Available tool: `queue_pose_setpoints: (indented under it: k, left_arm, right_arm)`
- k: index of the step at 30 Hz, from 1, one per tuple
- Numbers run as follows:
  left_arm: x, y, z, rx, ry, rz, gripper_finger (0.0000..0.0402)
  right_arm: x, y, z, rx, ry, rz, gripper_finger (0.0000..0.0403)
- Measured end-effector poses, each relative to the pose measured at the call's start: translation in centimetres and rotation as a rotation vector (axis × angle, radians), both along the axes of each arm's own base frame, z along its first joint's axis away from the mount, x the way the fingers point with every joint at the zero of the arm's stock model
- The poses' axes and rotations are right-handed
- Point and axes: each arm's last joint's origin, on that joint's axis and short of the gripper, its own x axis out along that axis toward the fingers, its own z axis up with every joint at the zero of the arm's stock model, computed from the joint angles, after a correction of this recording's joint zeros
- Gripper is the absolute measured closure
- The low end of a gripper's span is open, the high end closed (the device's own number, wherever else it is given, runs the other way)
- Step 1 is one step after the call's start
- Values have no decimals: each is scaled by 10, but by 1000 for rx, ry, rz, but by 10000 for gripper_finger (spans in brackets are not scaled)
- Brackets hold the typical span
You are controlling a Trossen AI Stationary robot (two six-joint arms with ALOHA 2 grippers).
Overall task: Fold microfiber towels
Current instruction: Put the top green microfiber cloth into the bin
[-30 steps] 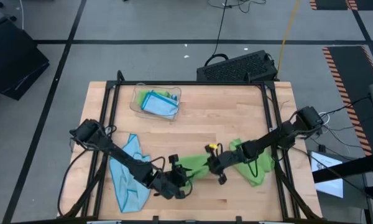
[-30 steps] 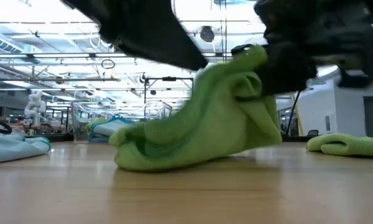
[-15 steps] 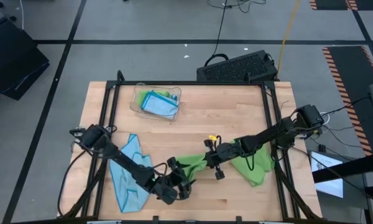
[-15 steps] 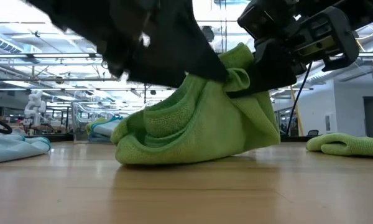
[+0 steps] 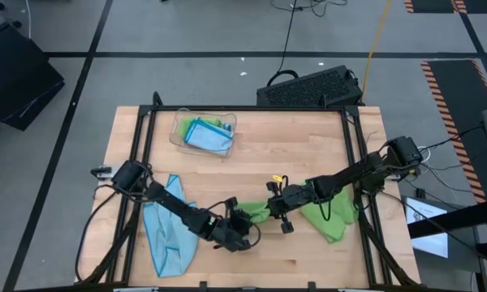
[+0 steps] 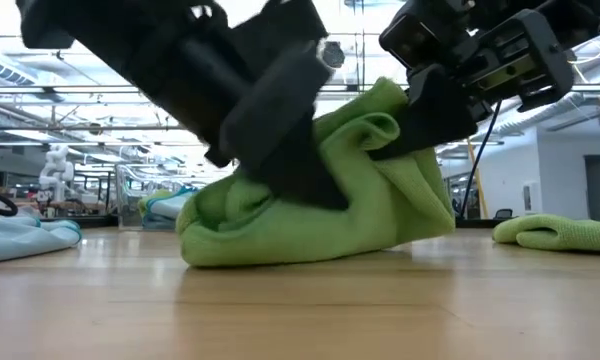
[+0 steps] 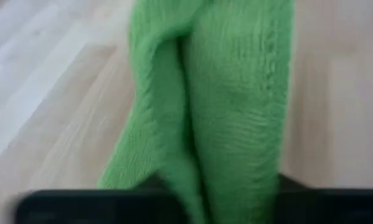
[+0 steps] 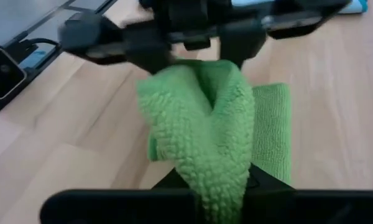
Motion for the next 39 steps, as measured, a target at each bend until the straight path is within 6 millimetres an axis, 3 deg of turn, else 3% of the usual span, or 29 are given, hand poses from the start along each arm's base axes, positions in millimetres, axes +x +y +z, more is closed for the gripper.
queue_pose_setpoints:
  k: [1,3,7,11,17,24,30,36,39]
  left_arm:
    - [-2,3,2,13,33,-12,358]
    - [-3,10,10,25,62,-18,384]
    - [-13,26,42,106,123,-47,390]
    - [-27,54,77,180,223,-76,394]
    - [-51,107,127,256,303,-83,396]
    - [-80,172,176,350,287,-8,397]
    - [-99,224,188,409,356,126,398]
    - [-102,265,183,396,399,254,392]
    - [-103,276,176,379,445,285,397]
  right_arm:
    - [0,-2,1,0,-5,-5,394]
    - [2,-6,2,-10,-17,-12,392]
    - [3,-15,11,-39,-55,-22,373]
    - [0,-24,27,-66,-116,-41,334]
    - [-9,-35,50,-181,-178,-144,280]
    - [-12,-44,52,-242,-154,-158,265]
    - [-17,-49,35,-239,-204,-176,270]
    - [-22,-58,25,-143,-380,-255,265]
    - [-21,-63,25,-141,-405,-276,264]
